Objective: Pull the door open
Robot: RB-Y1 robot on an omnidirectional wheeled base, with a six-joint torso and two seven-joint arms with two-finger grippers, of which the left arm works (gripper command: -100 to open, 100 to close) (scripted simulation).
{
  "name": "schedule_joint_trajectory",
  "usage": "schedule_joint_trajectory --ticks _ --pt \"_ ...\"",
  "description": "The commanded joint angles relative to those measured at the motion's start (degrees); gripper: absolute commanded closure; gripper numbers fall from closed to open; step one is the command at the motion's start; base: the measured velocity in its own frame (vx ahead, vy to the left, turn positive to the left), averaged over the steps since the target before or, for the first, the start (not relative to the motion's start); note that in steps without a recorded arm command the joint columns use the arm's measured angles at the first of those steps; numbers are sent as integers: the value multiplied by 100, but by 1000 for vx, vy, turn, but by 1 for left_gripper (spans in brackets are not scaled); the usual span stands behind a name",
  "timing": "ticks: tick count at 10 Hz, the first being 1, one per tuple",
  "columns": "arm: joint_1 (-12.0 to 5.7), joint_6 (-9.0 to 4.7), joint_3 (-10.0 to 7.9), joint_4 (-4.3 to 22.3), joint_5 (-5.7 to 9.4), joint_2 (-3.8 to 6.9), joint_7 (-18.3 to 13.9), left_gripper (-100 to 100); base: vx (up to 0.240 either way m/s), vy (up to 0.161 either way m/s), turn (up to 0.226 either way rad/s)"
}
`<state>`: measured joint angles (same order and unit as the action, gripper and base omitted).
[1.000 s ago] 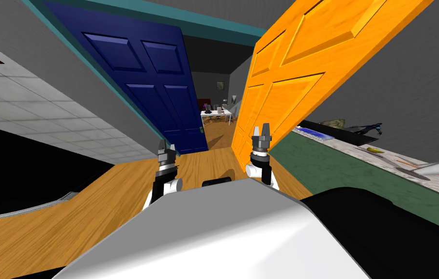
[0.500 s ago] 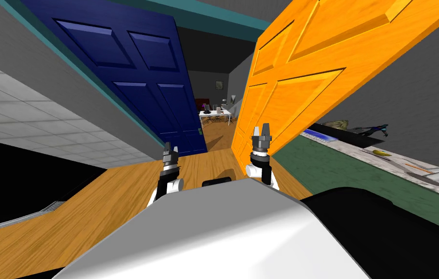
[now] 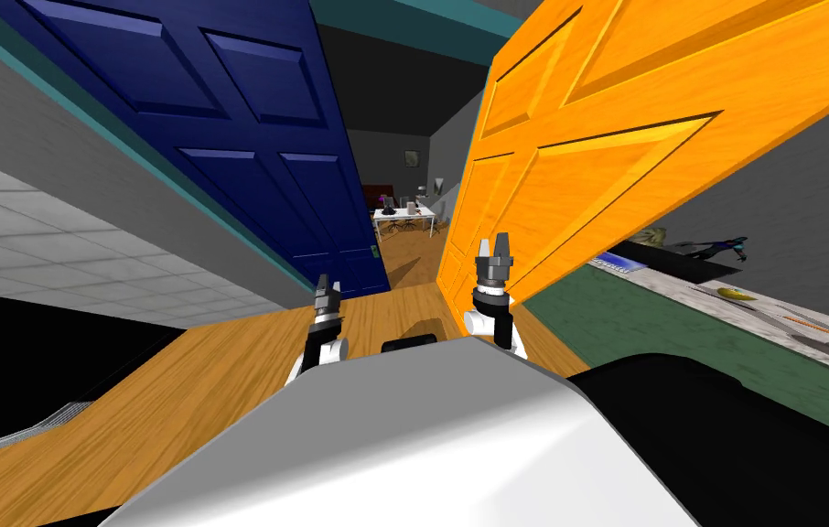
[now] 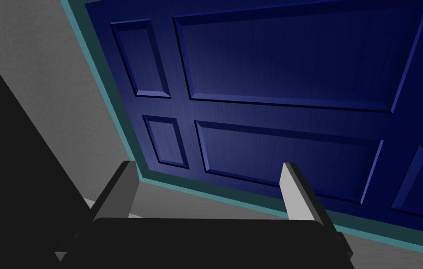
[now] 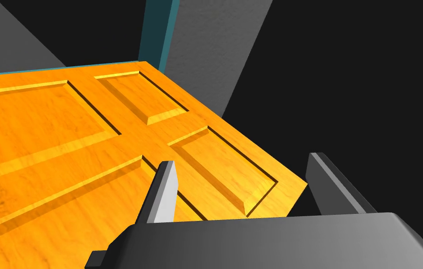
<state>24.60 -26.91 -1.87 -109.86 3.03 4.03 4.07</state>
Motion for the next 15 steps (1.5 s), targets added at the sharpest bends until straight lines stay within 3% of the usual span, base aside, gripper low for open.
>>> schedule_joint_trajectory --ticks 1,15 --pt "-48 -81 -6 264 23 47 -50 -100 116 -7 -44" --pt "-422 -647 -71 1993 159 252 -331 -100 104 -4 -29"
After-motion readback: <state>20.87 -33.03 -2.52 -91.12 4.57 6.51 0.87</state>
